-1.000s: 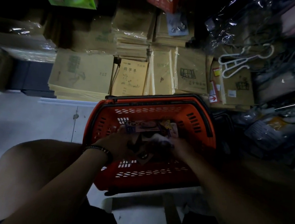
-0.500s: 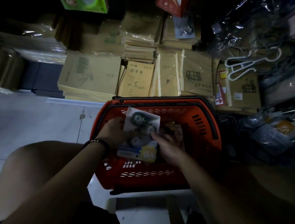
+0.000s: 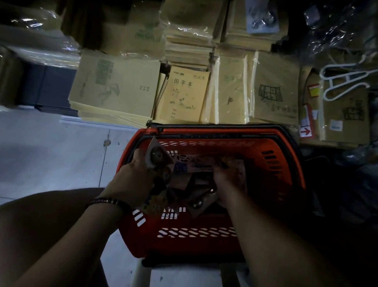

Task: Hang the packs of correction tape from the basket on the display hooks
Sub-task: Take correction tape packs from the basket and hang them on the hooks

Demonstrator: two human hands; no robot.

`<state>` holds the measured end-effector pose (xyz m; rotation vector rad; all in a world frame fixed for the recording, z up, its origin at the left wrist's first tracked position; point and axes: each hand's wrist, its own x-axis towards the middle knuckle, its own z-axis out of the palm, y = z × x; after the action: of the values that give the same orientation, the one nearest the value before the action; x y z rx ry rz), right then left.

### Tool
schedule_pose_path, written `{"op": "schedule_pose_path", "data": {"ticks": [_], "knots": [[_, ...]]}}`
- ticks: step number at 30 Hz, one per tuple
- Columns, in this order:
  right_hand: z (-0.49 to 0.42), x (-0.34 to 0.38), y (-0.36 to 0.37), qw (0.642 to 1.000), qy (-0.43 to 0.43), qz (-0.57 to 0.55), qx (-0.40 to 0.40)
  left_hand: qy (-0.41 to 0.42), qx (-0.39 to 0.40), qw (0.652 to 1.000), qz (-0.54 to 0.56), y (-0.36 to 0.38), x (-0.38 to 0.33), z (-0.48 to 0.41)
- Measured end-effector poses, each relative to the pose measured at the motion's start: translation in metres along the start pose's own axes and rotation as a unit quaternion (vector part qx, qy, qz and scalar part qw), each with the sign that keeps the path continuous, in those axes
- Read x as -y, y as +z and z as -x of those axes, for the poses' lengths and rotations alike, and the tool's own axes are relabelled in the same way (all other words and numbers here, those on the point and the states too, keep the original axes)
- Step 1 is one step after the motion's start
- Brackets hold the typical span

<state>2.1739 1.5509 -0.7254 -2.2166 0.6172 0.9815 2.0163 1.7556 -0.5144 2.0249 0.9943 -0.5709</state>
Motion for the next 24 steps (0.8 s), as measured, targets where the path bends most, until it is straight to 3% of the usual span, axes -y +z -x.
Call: {"op": "schedule_pose_path", "data": {"ticks": [2,5,9,11,16,20,24], "knots": [[-0.042,-0.017,0.012,1.000,0.008,0.016,-0.002,0.022,0.003,1.000,-0.016,0.001,0.002,-0.002],[-0.043,-0.011,0.011,0.997,0.030,0.024,0.062,0.020,0.013,1.000,-0.007,0.000,0.004,-0.004],[0.022,0.020,-0.003,0.966,0.094,-0.137,0.196,0.028,0.015,0.999,-0.008,0.000,0.002,-0.006],[0.038,0.016,-0.009,0.955,0.106,-0.167,0.221,0.032,0.008,0.999,-0.009,0.001,-0.002,-0.005],[0.068,-0.008,-0.037,0.956,0.110,-0.196,0.190,0.048,-0.007,0.999,-0.009,-0.007,-0.017,0.004],[0.116,-0.009,-0.077,0.965,0.033,-0.238,0.109,0.079,-0.059,0.995,0.000,-0.014,-0.034,0.019],[0.153,-0.014,-0.089,0.911,0.010,-0.402,0.085,0.092,-0.151,0.983,0.055,-0.021,-0.050,0.036]]}}
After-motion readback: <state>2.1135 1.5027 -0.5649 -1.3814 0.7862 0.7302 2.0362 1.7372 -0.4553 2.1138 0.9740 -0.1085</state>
